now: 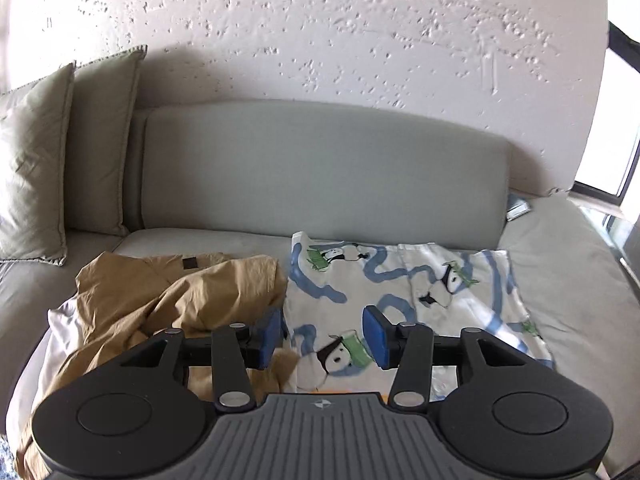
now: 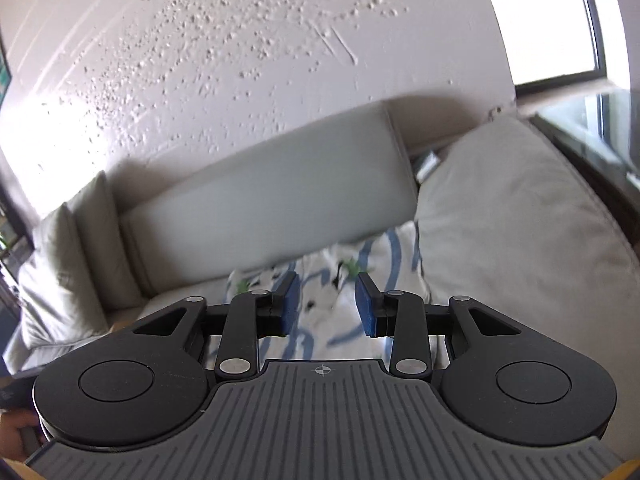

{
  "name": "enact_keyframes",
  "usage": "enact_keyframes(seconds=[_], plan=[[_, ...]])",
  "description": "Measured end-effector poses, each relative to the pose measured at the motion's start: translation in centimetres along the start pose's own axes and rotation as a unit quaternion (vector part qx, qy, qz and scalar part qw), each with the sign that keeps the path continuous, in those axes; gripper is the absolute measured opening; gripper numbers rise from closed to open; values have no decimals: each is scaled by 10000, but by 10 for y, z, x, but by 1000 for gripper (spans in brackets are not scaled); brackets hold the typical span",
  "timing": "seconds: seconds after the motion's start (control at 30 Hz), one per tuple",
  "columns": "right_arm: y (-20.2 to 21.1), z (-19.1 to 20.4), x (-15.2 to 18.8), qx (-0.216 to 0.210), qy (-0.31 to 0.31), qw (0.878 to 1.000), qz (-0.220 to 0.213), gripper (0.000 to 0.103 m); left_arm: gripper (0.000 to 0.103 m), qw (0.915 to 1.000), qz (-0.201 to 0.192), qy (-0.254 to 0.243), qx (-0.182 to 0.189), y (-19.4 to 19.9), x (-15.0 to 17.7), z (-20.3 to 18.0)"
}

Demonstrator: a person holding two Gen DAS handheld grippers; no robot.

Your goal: Fold clothes

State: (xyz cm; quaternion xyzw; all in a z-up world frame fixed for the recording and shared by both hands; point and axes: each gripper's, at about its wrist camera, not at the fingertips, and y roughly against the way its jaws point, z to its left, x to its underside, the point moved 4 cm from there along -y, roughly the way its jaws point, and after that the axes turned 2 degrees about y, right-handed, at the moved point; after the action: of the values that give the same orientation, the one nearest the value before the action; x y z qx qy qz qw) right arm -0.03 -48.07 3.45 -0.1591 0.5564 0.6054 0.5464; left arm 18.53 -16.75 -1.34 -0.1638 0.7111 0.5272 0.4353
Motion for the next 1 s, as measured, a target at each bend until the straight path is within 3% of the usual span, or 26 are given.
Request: enact_keyframes(seconds=[0.17,0.27,0.37,0.57,0.73,1.0], plan=[[-57,-13,-20,72,-146,9996,217,51,57,9968,619,438,259,-66,-36,12],[-103,-19,-35,190,-203,9979,585,58,56,9905,962,820,545,-116,-58,22],[-156,-27,-53,264,5,9938,1082,61,55,9837,1343,1040,591,-169,-71,28],[-274,-78,-77,310,-642,9760,2056,58,52,9761,1978,794,430,-257,-74,21],[-359,-107,-64,770,-570,9591,2663,54,53,9744,2106,701,354,-302,-75,25],[-437,-152,-41,1149,-910,9534,2638,52,54,9752,2082,735,139,-348,-80,31]])
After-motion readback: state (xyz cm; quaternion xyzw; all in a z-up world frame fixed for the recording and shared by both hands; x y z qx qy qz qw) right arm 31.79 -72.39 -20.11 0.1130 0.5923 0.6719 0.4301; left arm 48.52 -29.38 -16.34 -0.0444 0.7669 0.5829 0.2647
